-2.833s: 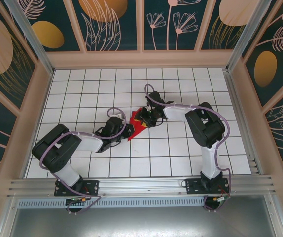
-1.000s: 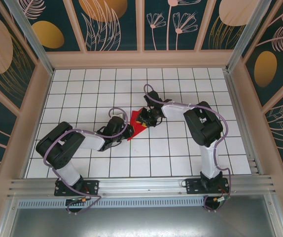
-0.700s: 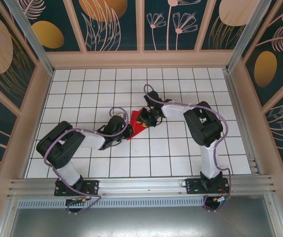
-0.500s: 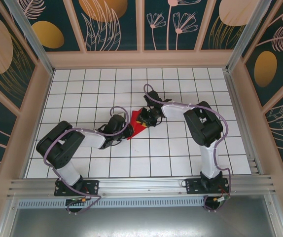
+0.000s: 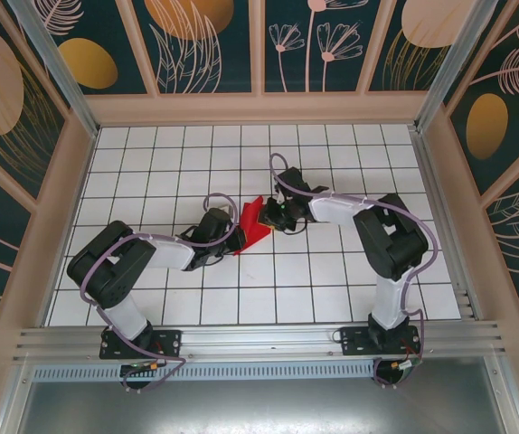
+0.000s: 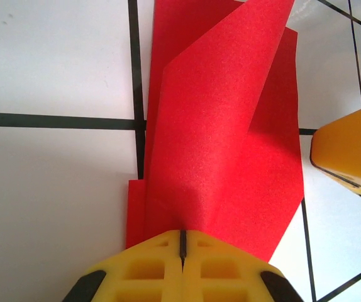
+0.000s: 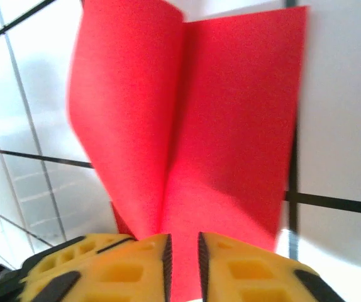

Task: Fold a paper plane with a square sheet of paper (pick it up from the middle)
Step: Fourth fold the wing at the center of the table.

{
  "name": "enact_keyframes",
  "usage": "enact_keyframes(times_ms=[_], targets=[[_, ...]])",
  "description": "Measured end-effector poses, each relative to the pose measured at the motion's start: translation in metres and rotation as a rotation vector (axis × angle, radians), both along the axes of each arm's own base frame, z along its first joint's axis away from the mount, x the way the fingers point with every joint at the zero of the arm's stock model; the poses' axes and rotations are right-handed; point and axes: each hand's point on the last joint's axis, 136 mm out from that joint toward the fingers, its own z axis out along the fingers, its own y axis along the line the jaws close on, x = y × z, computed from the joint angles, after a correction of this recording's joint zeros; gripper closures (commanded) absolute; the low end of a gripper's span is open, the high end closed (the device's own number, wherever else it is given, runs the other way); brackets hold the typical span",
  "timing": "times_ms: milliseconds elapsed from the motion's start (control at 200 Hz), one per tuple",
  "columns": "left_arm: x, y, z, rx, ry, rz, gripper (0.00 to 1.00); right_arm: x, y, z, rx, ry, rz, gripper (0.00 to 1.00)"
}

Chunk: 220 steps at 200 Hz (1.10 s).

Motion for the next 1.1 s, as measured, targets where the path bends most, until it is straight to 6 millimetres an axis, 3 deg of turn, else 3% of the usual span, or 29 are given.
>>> enact_keyframes(times_ms=[235, 405, 530, 756, 1101], targets=[[0.0, 0.0, 0.0, 0.004, -0.002, -0.007, 1.0, -0.004, 0.026, 0.014, 0.075, -0.088, 0.12, 0.98], [0.0, 0.0, 0.0, 0.003, -0.003, -0.007, 1.0, -0.012, 0.038, 0.0, 0.088, -0.069, 0.16, 0.99], [0.0, 0.0, 0.0, 0.003, -0.003, -0.007, 1.0, -0.014, 0.041, -0.013, 0.084, -0.044, 0.181, 0.98], [-0.001, 0.0, 0.0, 0.007, -0.006, -0.012, 1.0, -0.007, 0.047, -0.012, 0.088, -0.056, 0.189, 0.98], [-0.006, 0.004, 0.0, 0.016, -0.007, -0.021, 1.0, 0.001, 0.037, -0.026, 0.06, -0.043, 0.168, 0.98]])
